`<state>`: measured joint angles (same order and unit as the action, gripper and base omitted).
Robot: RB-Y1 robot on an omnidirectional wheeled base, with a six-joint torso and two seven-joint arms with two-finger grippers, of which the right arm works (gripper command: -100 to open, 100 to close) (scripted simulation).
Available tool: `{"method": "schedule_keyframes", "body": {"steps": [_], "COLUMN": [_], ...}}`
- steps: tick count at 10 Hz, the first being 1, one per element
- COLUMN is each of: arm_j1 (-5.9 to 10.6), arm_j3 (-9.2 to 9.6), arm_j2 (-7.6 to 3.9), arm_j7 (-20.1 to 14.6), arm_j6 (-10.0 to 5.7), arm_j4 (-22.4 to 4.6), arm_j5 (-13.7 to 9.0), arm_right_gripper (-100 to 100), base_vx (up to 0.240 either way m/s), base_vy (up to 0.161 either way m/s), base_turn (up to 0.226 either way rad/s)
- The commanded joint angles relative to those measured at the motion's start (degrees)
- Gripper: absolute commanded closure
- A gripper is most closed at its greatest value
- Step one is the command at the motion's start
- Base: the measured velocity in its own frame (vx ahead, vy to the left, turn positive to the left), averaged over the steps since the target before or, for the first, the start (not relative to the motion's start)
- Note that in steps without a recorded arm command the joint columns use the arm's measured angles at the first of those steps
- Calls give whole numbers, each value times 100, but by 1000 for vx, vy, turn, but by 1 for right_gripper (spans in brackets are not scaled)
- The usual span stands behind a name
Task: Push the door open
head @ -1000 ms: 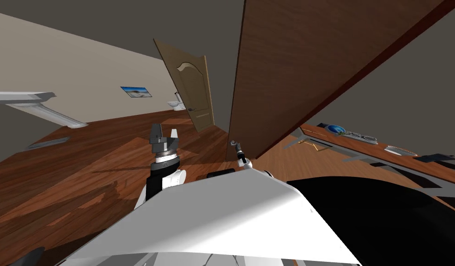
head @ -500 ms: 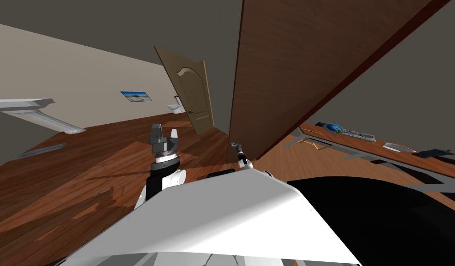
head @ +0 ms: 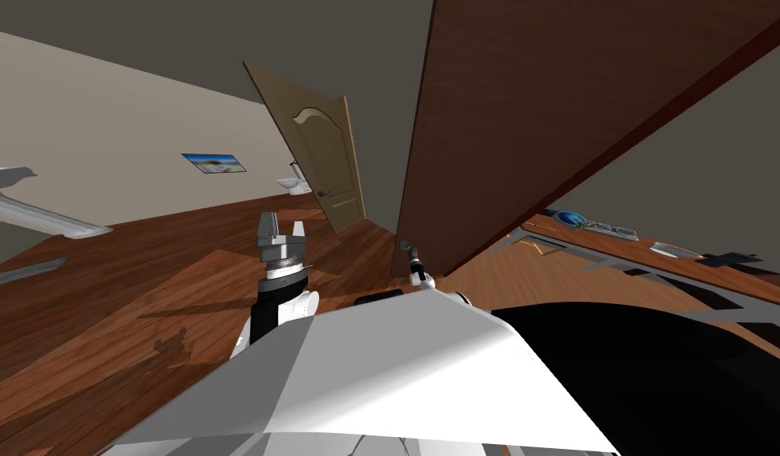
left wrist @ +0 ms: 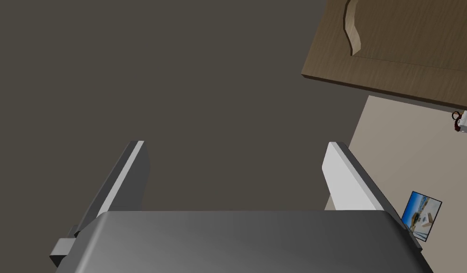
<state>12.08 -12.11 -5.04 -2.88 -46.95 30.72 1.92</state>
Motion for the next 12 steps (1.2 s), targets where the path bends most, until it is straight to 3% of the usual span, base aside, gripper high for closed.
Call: {"method": "schedule_keyframes", "body": {"steps": [1, 9, 12], "arm_j1": [-1, -20, -38], "arm_j3": [-111, -431, -608], "arm_j2": [-28, 39, -71], "arm_j7": [39, 186, 237], "arm_j6": [-23, -9, -44], "arm_j4": [12, 13, -48], "arm_j5": [-70, -277, -375], "arm_right_gripper": [100, 100, 100], "base_vx": [214, 154, 136], "base_vy": [106, 75, 28], "base_turn": [-76, -52, -52]}}
